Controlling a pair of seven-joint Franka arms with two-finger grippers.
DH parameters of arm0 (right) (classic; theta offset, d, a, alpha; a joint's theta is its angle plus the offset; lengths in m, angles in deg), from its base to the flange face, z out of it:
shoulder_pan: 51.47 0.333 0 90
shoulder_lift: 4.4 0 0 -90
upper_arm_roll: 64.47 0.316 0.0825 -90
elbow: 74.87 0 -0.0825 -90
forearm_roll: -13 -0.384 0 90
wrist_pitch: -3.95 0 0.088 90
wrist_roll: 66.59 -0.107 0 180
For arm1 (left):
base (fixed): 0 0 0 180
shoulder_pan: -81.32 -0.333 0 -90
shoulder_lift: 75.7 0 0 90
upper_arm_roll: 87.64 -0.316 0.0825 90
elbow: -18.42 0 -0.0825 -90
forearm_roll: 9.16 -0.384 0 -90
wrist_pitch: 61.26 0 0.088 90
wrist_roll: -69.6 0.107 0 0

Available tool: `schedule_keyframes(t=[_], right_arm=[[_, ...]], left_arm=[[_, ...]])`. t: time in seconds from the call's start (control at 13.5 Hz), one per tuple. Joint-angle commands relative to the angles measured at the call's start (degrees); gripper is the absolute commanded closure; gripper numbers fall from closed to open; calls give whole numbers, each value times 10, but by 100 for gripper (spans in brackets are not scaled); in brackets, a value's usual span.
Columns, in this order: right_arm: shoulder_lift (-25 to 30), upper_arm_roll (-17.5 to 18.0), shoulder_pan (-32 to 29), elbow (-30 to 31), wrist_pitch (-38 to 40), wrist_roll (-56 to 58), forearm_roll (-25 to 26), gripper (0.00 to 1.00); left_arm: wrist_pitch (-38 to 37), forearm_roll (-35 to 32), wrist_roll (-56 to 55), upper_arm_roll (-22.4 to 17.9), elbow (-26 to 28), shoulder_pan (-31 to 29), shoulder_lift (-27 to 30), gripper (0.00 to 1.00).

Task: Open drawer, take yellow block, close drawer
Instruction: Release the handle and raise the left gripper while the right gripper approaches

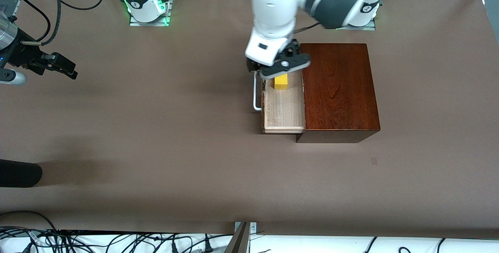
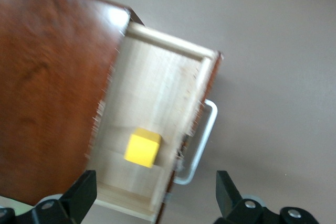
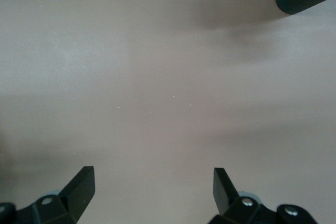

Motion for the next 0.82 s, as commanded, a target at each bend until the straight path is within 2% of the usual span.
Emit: schedule_keyframes(t=[0.0,0.15,0.3,0.52,0.59,0.74], right_arm=[[-5,0,1,-12,9,-1,-1,0],[-6,2,7,-17,9,-4,-8,0],[-7,2,41,-17,8,-7,-42,0],[-22,2,132,-18,1,-34,-44,0],[-29,2,152,-18,0,-58,-45,0],[-40,2,196,-19,-28,-78,-49,0]], left_arm=[[-29,34,107,7,68,-73,87,0],[-68,37,201,1,80,-120,123,0],[-93,37,291,-14,96,-162,155,0],[-112,38,418,-106,108,-162,182,0],[-110,39,461,-143,121,-156,194,0],[-94,42,509,-186,160,-153,222,0]])
